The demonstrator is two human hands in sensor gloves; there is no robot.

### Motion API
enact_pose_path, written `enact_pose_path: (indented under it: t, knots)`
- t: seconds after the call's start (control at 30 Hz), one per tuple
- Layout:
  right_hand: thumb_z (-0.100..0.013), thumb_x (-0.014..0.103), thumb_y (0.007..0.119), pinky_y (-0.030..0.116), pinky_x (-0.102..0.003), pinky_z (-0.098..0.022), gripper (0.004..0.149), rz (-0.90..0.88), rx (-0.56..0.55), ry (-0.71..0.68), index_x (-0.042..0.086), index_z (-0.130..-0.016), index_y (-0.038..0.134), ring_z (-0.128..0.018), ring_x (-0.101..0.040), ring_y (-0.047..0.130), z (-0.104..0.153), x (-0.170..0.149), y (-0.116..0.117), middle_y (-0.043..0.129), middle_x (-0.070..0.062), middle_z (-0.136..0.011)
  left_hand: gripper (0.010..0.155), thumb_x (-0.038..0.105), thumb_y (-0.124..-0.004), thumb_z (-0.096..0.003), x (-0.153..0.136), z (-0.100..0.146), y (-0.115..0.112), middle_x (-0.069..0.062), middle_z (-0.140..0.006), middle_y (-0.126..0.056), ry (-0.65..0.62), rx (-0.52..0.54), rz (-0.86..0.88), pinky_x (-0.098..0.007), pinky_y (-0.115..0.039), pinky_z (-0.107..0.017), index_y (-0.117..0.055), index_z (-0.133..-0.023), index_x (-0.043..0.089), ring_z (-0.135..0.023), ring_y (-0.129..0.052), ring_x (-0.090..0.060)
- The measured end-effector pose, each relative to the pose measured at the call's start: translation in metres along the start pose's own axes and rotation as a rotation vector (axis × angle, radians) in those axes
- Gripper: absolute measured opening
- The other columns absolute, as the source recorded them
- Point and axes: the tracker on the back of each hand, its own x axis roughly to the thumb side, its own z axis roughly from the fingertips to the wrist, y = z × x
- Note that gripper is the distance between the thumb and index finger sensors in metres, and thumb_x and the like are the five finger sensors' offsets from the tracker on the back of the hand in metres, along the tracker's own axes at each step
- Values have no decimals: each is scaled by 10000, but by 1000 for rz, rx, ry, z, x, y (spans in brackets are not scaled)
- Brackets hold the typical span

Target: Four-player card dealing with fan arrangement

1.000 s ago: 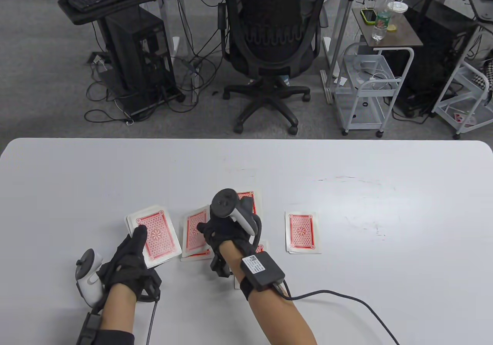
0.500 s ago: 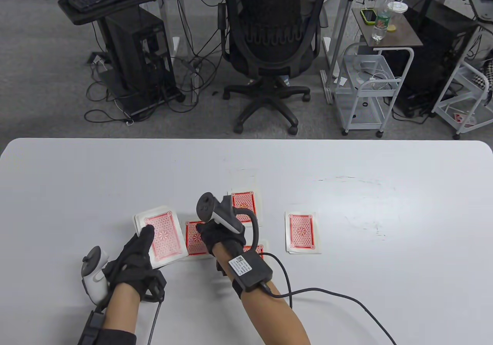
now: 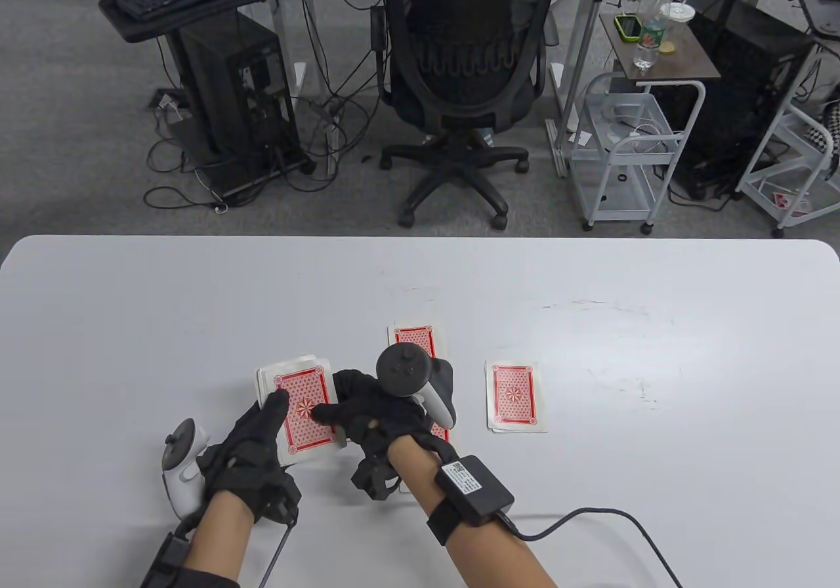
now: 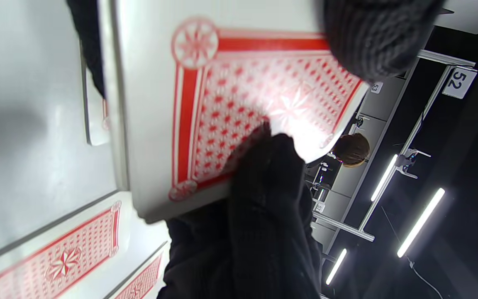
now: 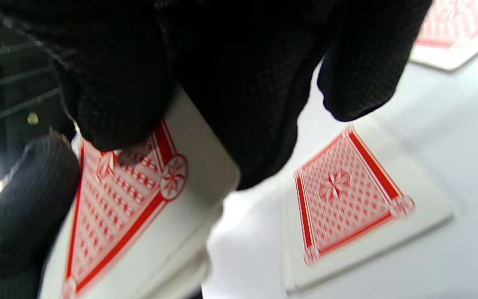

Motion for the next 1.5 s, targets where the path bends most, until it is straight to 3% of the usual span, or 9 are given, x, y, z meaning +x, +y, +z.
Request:
enact_pose_path:
  t: [0.2, 0.33, 0.47, 0.7, 0.93, 1.1, 1.2, 1.37, 1.5]
  knots:
    - [-446, 321, 906, 762, -554, -502, 617, -90, 3, 39, 33, -949, 696, -433, -190, 1082, -6, -6, -31, 944, -4, -655, 490, 562, -779, -500, 2, 2, 1, 81, -872, -931, -9, -7, 42, -438, -896, -491, -751, -927, 322, -701, -1041, -246]
    - [-454, 334, 911, 789, -511, -443, 657, 19, -82, 114, 24, -975, 659, -302, -141, 1027, -19, -15, -66, 934, -11, -660, 490, 566, -775, -507, 0, -1, 11, 82, -880, -924, 28, 34, 29, -437, -892, -501, -743, -933, 325, -711, -1035, -246]
    - [-471, 322, 887, 754, -536, -460, 721, 213, -136, 220, 37, -1037, 545, -317, -146, 974, -44, -31, -86, 860, -32, -728, 490, 565, -777, -507, -1, -3, 16, 80, -880, -925, 35, 49, 28, -438, -892, -500, -744, -933, 324, -711, -1035, -246]
    - [-471, 338, 883, 763, -530, -454, 764, 529, -111, 453, 30, -1051, 494, -299, -128, 979, -84, -74, -77, 830, -44, -735, 490, 564, -778, -507, -1, -4, 18, 81, -881, -924, 45, 55, 18, -437, -892, -501, -745, -933, 324, -710, -1035, -248]
    - [-452, 464, 866, 763, -505, -467, 797, 916, -39, 559, 70, -1055, 528, -307, -92, 959, -94, -91, -61, 848, -25, -713, 491, 565, -778, -509, 0, -5, 20, 79, -883, -923, 52, 67, 14, -436, -891, -503, -742, -935, 323, -713, -1033, -248]
    - [-499, 473, 835, 745, -523, -492, 751, 793, -80, 452, 77, -1059, 531, -366, -117, 971, -81, -63, -72, 827, -43, -767, 489, 566, -778, -509, 0, -5, 17, 82, -881, -923, 47, 60, 12, -435, -891, -503, -743, -934, 325, -713, -1033, -247]
    - [-550, 467, 775, 723, -549, -513, 662, 447, -52, 307, 74, -1043, 572, -460, -175, 987, -64, -35, -65, 802, -94, -820, 490, 567, -779, -507, 0, -6, 12, 81, -881, -924, 40, 47, 10, -439, -889, -507, -744, -932, 325, -716, -1031, -249]
    - [-553, 494, 759, 694, -594, -537, 681, 88, 144, 25, 57, -1039, 568, -586, -261, 969, -32, 0, -18, 756, -133, -875, 490, 567, -785, -503, -3, -4, 4, 80, -872, -931, 34, 34, -2, -444, -888, -501, -752, -926, 322, -711, -1033, -247]
    - [-499, 439, 858, 657, -632, -550, 751, 25, 122, 13, 50, -1030, 495, -651, -279, 916, -14, 5, 3, 702, -102, -870, 488, 568, -802, -495, -2, -2, -2, 79, -853, -947, 13, 25, -11, -425, -904, -485, -769, -914, 319, -691, -1048, -229]
